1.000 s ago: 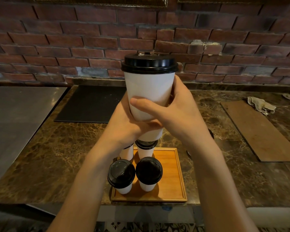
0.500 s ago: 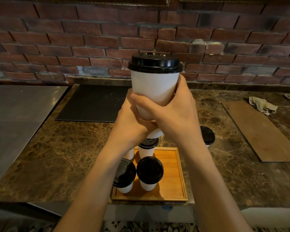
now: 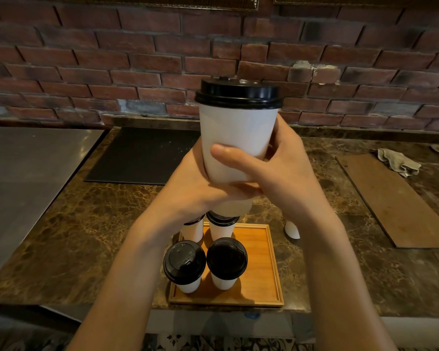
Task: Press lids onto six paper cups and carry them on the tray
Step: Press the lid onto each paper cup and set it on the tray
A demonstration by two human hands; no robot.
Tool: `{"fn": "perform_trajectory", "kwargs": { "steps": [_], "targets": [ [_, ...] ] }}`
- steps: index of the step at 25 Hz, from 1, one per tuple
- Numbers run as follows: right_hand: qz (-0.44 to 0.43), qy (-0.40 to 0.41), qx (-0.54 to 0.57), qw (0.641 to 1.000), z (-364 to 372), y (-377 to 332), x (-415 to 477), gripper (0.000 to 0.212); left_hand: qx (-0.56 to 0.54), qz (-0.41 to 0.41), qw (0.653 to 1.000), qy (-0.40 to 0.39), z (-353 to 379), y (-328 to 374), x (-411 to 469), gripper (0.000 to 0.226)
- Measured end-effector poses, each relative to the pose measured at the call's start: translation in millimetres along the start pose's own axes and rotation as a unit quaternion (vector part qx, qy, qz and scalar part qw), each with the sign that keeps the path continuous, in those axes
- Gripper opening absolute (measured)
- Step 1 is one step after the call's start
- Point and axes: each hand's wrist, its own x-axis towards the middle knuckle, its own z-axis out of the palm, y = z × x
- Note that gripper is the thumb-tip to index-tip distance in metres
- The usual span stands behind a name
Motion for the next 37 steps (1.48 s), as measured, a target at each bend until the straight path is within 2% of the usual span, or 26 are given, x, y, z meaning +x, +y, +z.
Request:
{"fn": "perform_trajectory", "kwargs": {
  "steps": [4,11,15,18,21,24,27,32,37],
  "targets": [
    [-0.008,-0.04,0.033,0.999,-5.3,4.5,0.0,0.064,-0.031,-0.01,0.999,-0.028,-0.1,2.7,-0.7,0.058],
    [-0.004,-0.049,0.022,0.999,-4.3,5.8,1.3,0.061,-0.013,-0.025,1.0,-0.006,-1.4,-2.7,-0.9,0.068],
    [-0.003,-0.02,-0.024,1.0,-1.3,0.3,0.8,0.068,0.006,-0.012,1.0,0.009,0.0,-4.2,0.6,0.058],
    [0.003,0.011,-0.062,0.998,2.3,-2.8,0.0,0.076,0.032,0.011,0.998,0.054,6.3,-5.5,3.2,0.06],
    [0.01,0.05,-0.084,0.995,10.3,-3.2,0.1,0.081,0.076,0.001,0.992,0.099,10.2,-10.5,3.5,0.063],
    [0.017,0.086,-0.102,0.991,19.0,0.2,-0.4,0.092,0.123,-0.016,0.985,0.122,12.6,-16.0,8.9,0.054],
    [0.026,0.096,-0.107,0.989,22.4,4.0,-0.4,0.095,0.148,-0.014,0.98,0.134,12.5,-17.1,12.9,0.072],
    [0.012,0.099,-0.089,0.991,19.6,3.7,1.3,0.085,0.141,-0.028,0.981,0.132,10.7,-20.0,12.2,0.052],
    [-0.005,0.044,-0.074,0.996,6.6,-0.7,3.4,0.077,0.048,-0.012,0.996,0.07,3.5,-10.1,7.1,0.075]
  ]
}}
